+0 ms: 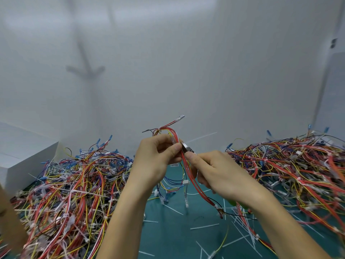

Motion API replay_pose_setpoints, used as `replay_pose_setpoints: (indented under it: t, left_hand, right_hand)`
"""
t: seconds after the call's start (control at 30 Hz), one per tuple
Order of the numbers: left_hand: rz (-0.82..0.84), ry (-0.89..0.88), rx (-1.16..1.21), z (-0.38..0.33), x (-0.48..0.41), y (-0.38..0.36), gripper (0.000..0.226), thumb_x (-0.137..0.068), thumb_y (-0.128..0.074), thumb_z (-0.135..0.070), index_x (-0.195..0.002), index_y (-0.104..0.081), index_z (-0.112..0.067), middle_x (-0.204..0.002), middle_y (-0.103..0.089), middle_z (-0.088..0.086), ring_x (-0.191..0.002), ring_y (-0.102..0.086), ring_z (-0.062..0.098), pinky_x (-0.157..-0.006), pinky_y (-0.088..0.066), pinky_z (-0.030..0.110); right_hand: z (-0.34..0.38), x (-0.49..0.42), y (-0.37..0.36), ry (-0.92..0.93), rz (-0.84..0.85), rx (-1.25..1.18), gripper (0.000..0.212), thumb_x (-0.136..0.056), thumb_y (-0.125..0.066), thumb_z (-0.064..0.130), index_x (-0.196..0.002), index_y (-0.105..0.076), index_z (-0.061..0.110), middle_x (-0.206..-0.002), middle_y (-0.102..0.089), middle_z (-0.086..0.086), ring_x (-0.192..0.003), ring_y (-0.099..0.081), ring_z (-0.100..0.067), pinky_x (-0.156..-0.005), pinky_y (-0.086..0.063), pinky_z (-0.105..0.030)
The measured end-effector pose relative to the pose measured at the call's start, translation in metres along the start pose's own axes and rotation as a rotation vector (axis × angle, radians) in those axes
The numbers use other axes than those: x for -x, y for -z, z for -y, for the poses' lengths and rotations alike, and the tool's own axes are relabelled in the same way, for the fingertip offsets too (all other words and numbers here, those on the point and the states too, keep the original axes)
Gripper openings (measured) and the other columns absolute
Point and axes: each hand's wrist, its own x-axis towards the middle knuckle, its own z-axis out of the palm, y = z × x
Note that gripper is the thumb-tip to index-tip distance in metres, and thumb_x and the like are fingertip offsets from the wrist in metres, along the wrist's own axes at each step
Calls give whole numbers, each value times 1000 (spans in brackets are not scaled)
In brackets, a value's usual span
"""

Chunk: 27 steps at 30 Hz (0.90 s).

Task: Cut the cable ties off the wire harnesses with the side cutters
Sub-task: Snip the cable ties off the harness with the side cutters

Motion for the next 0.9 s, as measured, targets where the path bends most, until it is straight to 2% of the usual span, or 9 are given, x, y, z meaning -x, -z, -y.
replay_pose_setpoints:
  t: [0.23,0.43,0.57,0.7,0.8,0.9]
  left_hand:
    - [1,2,9,0,0,0,21,-91,-61,3,-76,-68,-11,-66,-71,-3,-63,-67,8,-63,-57,18]
    - [1,5,17,1,0,0,20,-91,-62,3,-78,-68,-10,-66,-71,-4,-62,-67,8,-63,-56,17]
    - [8,2,17,1,0,1,20,-91,-61,3,-78,-68,-10,-67,-72,-3,-63,-68,8,-63,-56,18]
    - [8,11,17,3,-1,1,19,-92,-61,2,-80,-69,-10,-69,-71,0,-63,-67,9,-64,-57,18]
    - [-1,9,-20,3,-1,2,18,-93,-60,1,-82,-68,-11,-77,-73,3,-67,-69,7,-64,-57,18]
    - [-15,6,-62,4,-1,3,15,-95,-59,-2,-89,-69,-11,-80,-72,2,-68,-68,5,-64,-56,18]
  right_hand:
    - [2,1,1,-7,5,-8,58,-97,-37,61,-50,-55,33,-46,-54,7,-40,-48,-2,-53,-39,-26]
    - [3,2,1,-11,14,-20,59,-97,-37,60,-54,-53,23,-44,-54,5,-38,-47,-3,-56,-43,-29]
    - [3,2,0,-32,12,-46,60,-97,-38,61,-54,-56,24,-46,-55,4,-39,-48,-3,-54,-44,-28]
    - [3,-2,-1,-56,-101,-147,60,-94,-39,62,-66,-66,17,-47,-57,1,-40,-50,-3,-55,-41,-26]
    - [3,-4,3,-86,-179,-250,59,-94,-42,61,-73,-70,14,-49,-59,1,-42,-50,-6,-55,-41,-28]
    - [3,-3,8,-115,-194,-351,49,-91,-54,57,-76,-71,13,-53,-61,-1,-44,-50,-12,-51,-44,-30]
